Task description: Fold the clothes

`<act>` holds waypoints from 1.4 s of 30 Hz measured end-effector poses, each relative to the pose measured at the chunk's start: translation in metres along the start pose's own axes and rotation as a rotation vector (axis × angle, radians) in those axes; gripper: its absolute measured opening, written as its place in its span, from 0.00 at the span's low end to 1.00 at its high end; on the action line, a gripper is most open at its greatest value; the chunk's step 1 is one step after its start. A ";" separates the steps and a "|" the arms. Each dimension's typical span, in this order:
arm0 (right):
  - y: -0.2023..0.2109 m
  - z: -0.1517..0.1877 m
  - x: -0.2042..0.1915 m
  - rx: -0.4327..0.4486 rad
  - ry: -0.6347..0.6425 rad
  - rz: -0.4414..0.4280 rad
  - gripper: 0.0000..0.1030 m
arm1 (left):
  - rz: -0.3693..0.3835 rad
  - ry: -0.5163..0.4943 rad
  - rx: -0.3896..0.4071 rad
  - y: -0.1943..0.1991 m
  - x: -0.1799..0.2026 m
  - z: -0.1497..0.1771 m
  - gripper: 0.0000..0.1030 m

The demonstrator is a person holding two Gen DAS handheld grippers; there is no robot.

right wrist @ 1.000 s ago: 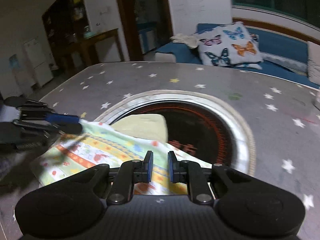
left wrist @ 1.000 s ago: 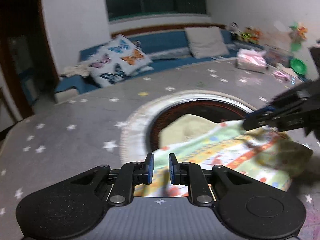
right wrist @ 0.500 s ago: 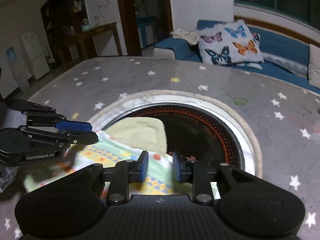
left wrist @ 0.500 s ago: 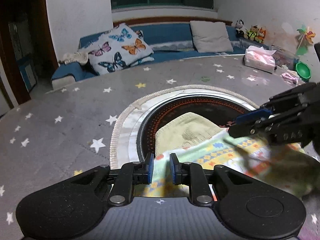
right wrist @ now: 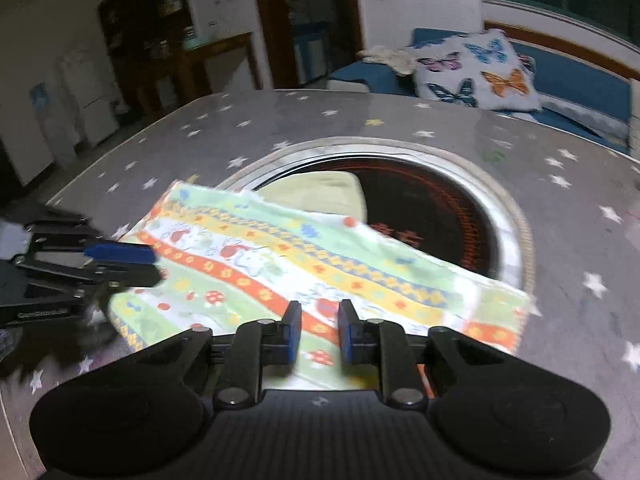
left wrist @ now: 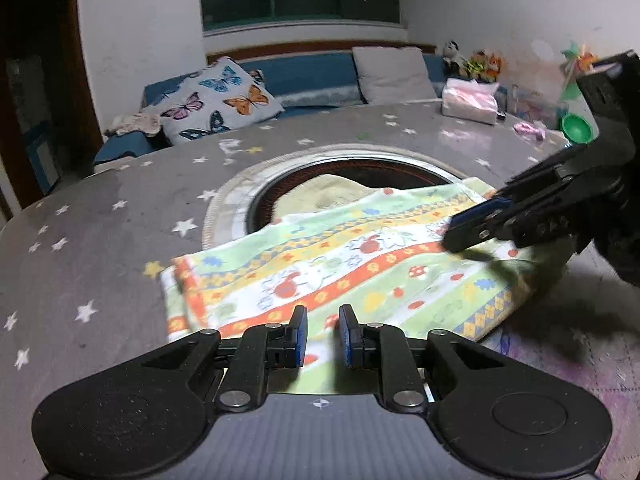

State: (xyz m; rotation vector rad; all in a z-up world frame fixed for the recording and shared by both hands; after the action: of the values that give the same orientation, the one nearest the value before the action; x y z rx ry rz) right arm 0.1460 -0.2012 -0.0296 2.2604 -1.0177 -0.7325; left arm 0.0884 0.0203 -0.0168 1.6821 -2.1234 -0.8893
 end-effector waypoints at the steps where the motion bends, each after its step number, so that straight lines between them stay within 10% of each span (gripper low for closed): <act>1: 0.005 0.000 -0.002 0.004 0.016 0.017 0.19 | -0.008 0.014 0.002 0.003 -0.004 0.001 0.19; 22: 0.062 0.039 -0.028 0.039 0.149 0.054 0.21 | -0.074 0.024 0.013 0.025 -0.021 0.017 0.19; 42: 0.071 0.067 -0.037 -0.038 0.155 0.016 0.20 | 0.123 -0.176 0.083 0.003 0.097 -0.008 0.20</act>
State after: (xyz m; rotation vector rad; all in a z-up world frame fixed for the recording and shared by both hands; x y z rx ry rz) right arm 0.0460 -0.2292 -0.0203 2.2350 -0.9395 -0.5556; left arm 0.0637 -0.0733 -0.0231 1.5421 -2.3815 -0.9555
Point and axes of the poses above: each gripper's, at about its wrist camera, not at the fingertips, and y roughly against the way its jaws point, x to its right, z to its underside, the point moved 3 cm from there along -y, roughly the way its jaws point, and after that the axes turned 10 degrees about -z, right-handed, at the moved point
